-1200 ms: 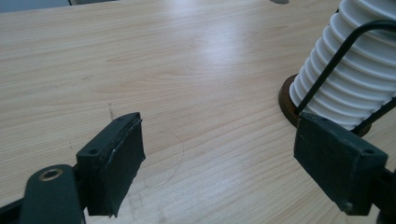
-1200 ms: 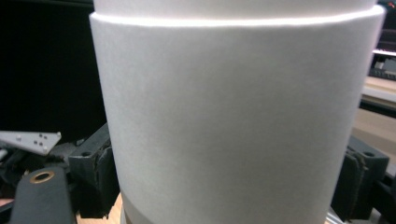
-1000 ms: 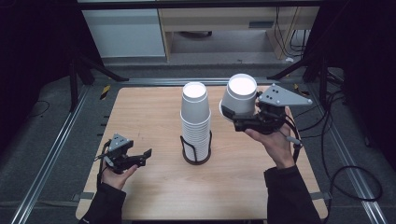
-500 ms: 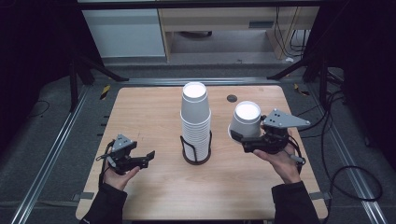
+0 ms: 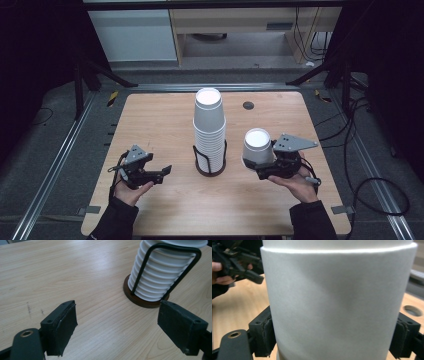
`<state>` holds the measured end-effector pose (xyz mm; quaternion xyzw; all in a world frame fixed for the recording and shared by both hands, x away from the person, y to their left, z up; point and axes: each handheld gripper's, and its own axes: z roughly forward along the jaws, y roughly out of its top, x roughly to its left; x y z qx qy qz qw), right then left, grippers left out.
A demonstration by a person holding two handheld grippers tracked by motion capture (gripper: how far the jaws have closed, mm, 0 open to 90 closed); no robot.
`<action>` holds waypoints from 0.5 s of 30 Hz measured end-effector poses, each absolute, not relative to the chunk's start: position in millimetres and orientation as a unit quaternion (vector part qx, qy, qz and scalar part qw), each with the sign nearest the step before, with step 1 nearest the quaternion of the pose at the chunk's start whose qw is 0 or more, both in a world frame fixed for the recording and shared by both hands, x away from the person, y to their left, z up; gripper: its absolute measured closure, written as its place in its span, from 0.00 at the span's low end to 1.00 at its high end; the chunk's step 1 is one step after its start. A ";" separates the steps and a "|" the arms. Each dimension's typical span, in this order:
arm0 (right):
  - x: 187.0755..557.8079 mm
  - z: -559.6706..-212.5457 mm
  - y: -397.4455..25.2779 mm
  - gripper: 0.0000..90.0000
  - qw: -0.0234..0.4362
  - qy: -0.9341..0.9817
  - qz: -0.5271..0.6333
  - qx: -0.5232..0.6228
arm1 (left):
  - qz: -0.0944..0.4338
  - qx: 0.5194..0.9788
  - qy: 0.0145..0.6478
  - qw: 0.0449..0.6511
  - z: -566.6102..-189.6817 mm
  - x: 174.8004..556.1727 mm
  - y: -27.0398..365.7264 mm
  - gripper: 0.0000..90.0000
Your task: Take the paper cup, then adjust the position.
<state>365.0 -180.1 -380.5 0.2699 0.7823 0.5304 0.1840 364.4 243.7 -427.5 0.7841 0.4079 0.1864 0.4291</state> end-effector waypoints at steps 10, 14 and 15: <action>364.0 -401.7 -166.7 0.16 0.146 0.823 0.502 0.221 | 0.164 0.808 0.359 0.437 -416.9 355.3 229.0 0.15; 362.2 -407.6 -159.3 0.16 0.128 0.836 0.497 0.192 | 0.150 0.812 0.342 0.449 -413.0 351.5 223.8 0.15; 362.5 -408.7 -157.9 0.16 0.124 0.836 0.499 0.190 | 0.148 0.813 0.340 0.450 -412.2 350.5 222.3 0.15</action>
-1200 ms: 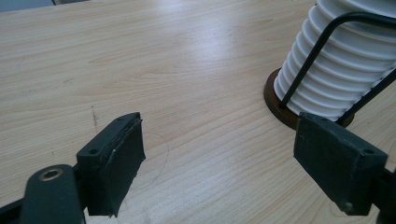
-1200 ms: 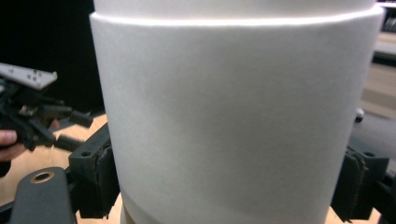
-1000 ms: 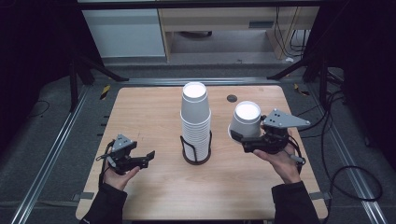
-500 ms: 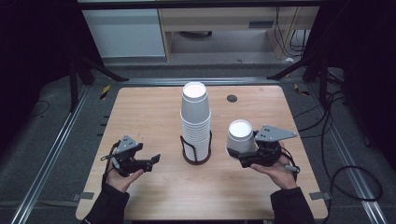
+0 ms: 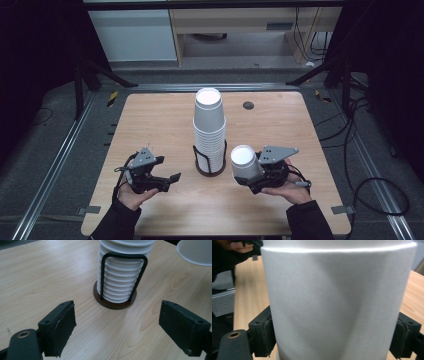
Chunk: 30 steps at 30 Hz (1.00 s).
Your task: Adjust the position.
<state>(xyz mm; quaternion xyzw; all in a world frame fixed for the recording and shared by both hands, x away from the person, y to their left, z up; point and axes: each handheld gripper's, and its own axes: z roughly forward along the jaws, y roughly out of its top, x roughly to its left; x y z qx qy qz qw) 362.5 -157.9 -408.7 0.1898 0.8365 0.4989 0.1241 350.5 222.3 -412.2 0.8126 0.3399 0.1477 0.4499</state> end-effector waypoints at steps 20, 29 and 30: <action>359.6 -432.8 -123.8 0.16 0.080 0.864 0.478 0.137 | 0.111 0.835 0.282 0.459 -398.3 334.7 192.3 0.14; 357.8 -438.0 -114.1 0.16 0.064 0.867 0.479 0.121 | 0.105 0.839 0.261 0.467 -393.8 332.3 182.0 0.14; 357.4 -438.8 -111.8 0.16 0.059 0.867 0.481 0.114 | 0.100 0.842 0.254 0.465 -393.2 333.1 179.2 0.14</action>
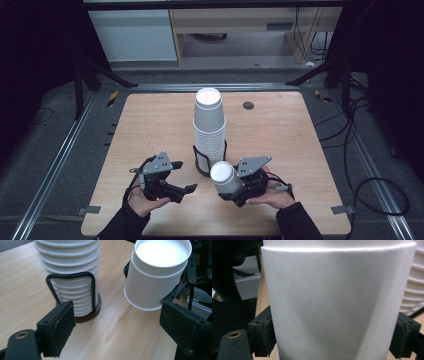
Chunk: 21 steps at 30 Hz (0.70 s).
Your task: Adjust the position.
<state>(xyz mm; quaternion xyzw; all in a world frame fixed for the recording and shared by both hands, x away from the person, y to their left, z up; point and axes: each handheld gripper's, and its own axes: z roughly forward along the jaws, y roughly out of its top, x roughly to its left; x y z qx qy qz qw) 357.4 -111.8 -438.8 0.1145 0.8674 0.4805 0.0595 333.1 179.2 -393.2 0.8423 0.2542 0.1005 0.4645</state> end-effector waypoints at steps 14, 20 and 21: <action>360.0 -441.3 -100.6 0.16 0.055 0.872 0.476 0.096 | 0.068 0.860 0.213 0.459 -381.9 337.0 155.3 0.11; 360.3 -442.3 -98.0 0.16 0.055 0.874 0.474 0.089 | 0.057 0.867 0.199 0.453 -383.4 336.9 142.6 0.10; 360.1 -442.5 -97.4 0.16 0.055 0.875 0.472 0.088 | 0.056 0.868 0.200 0.451 -384.1 337.0 141.6 0.10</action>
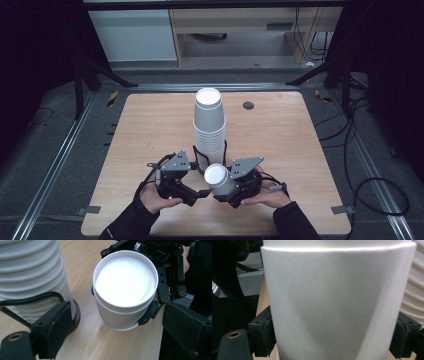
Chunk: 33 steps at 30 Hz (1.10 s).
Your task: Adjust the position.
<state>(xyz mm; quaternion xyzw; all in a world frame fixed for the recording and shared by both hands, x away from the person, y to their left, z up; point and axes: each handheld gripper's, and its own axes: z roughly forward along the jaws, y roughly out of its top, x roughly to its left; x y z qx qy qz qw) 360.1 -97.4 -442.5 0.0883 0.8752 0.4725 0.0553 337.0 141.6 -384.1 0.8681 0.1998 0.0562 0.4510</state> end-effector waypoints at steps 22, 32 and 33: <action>357.1 -447.4 -80.4 0.16 0.049 0.882 0.463 0.072 | 0.045 0.874 0.197 0.442 -394.4 338.2 127.4 0.11; 356.1 -446.3 -73.7 0.16 0.048 0.880 0.467 0.069 | 0.041 0.878 0.196 0.434 -397.4 338.1 123.9 0.15; 356.1 -446.3 -73.3 0.16 0.049 0.881 0.466 0.070 | 0.040 0.879 0.196 0.433 -397.5 338.2 123.7 0.15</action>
